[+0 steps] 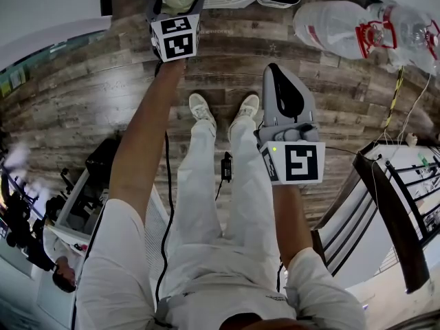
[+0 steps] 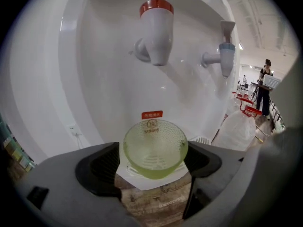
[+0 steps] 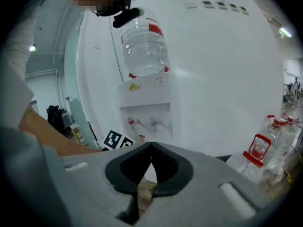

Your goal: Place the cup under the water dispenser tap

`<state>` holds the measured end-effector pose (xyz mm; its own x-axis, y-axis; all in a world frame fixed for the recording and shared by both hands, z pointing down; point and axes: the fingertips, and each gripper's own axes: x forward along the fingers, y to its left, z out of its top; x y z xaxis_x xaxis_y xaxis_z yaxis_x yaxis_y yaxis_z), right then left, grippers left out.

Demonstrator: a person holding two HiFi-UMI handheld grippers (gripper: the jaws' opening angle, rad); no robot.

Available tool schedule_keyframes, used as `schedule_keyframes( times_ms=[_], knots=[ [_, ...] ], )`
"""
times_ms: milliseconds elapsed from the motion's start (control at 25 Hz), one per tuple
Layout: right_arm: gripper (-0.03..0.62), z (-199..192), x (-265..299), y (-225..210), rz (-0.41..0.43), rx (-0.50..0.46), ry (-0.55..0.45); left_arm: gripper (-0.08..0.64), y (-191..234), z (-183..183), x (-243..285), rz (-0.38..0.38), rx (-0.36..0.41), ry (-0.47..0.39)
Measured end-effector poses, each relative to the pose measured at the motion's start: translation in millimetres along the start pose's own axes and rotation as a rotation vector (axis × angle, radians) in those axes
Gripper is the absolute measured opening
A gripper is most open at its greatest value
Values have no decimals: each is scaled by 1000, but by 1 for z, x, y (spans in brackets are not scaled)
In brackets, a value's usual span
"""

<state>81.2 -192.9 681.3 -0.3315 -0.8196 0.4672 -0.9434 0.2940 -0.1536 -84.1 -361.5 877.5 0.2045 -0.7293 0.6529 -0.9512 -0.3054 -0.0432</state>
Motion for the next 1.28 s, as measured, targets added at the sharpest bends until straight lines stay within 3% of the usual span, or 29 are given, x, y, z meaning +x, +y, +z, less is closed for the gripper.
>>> schedule_keyframes(
  times_ms=[640, 1280],
  knots=[
    [-2, 25, -33, 6, -17, -7, -42, 417, -18, 30, -50, -48, -34, -30],
    [-2, 88, -95, 34, -21, -5, -80, 395, -36, 93, -171, -88, -60, -73]
  ],
)
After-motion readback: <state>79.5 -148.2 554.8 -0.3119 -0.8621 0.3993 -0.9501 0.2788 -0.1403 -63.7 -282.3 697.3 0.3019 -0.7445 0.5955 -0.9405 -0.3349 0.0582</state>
